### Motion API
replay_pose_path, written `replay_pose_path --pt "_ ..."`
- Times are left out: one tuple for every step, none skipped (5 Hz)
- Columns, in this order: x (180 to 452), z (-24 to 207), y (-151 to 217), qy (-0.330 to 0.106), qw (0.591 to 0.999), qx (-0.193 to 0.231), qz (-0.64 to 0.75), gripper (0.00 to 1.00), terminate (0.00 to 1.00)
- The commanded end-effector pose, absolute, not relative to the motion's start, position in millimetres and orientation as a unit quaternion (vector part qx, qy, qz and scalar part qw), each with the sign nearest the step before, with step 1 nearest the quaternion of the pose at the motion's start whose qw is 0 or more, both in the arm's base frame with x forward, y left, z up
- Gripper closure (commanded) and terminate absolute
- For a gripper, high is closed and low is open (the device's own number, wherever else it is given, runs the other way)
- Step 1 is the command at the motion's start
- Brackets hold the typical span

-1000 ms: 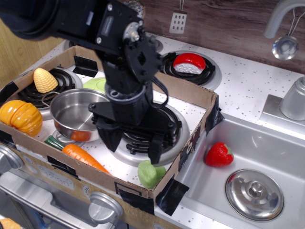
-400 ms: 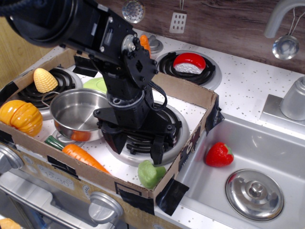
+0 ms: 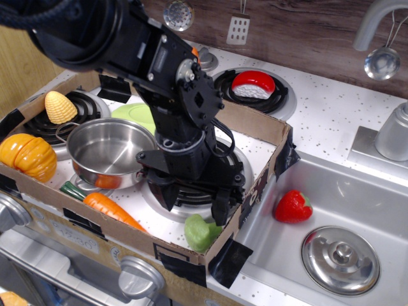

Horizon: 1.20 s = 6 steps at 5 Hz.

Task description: Put broccoli in pot

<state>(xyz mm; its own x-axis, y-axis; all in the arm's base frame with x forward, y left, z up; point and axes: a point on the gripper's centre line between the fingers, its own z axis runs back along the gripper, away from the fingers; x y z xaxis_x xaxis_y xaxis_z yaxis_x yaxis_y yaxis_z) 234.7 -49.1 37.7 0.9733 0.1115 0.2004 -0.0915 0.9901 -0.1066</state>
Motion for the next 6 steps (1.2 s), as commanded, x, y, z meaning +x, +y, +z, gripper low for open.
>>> replay_pose_path --pt "236.3 27.7 -60.9 -0.12 0.989 -0.067 0.061 0.0 0.0" --pt "233.6 18.3 -61.2 -0.125 0.987 -0.072 0.072 0.0 0.0" --pt "229.3 14.4 -62.4 -0.131 0.985 -0.073 0.082 0.0 0.0" --pt "229.6 12.6 -62.7 -0.133 0.985 -0.077 0.078 0.0 0.0" --pt "233.3 14.9 -61.8 -0.129 0.986 -0.076 0.066 1.0 0.0" --pt "236.1 27.4 -59.6 -0.128 0.988 -0.075 0.052 1.0 0.0"
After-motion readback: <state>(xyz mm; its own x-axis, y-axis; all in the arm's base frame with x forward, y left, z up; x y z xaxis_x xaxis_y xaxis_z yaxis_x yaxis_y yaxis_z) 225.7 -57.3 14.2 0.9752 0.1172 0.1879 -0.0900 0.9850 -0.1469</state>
